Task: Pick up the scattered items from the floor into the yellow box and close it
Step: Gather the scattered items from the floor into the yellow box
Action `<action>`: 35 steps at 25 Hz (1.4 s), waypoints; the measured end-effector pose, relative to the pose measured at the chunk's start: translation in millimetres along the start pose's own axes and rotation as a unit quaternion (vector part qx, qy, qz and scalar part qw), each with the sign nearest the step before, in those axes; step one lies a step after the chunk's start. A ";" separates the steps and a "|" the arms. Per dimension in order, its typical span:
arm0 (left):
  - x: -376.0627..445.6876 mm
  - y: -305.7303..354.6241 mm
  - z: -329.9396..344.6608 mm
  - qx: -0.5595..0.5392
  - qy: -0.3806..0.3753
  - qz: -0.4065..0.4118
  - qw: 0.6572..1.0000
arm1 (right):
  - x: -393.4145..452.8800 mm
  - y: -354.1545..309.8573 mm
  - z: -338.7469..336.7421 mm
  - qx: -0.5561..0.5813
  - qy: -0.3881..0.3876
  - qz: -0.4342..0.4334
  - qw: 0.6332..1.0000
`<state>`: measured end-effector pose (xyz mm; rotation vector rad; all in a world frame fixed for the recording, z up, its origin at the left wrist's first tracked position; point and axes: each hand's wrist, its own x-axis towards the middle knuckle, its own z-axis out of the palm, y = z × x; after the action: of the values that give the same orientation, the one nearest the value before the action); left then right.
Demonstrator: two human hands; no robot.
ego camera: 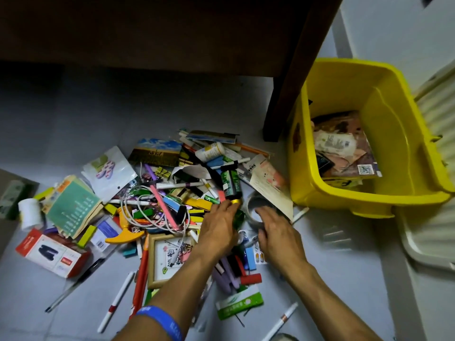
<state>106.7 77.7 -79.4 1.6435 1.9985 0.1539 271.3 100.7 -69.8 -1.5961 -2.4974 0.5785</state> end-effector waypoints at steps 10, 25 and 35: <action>-11.3 -6.4 10.6 -0.032 0.065 0.013 0.997 | -29.8 -1.0 -15.2 0.161 0.059 0.034 0.985; 7.8 162.2 -142.7 -0.607 0.067 -0.072 0.789 | -23.8 23.9 -183.4 0.138 0.284 0.067 0.946; 8.6 20.0 -53.9 -0.269 0.068 -0.134 0.951 | -7.4 -1.0 -34.9 0.104 -0.004 0.079 0.991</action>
<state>97.8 104.0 -28.4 1.0322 2.0191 0.6619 284.2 102.4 -36.6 -1.7208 -2.2424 0.8369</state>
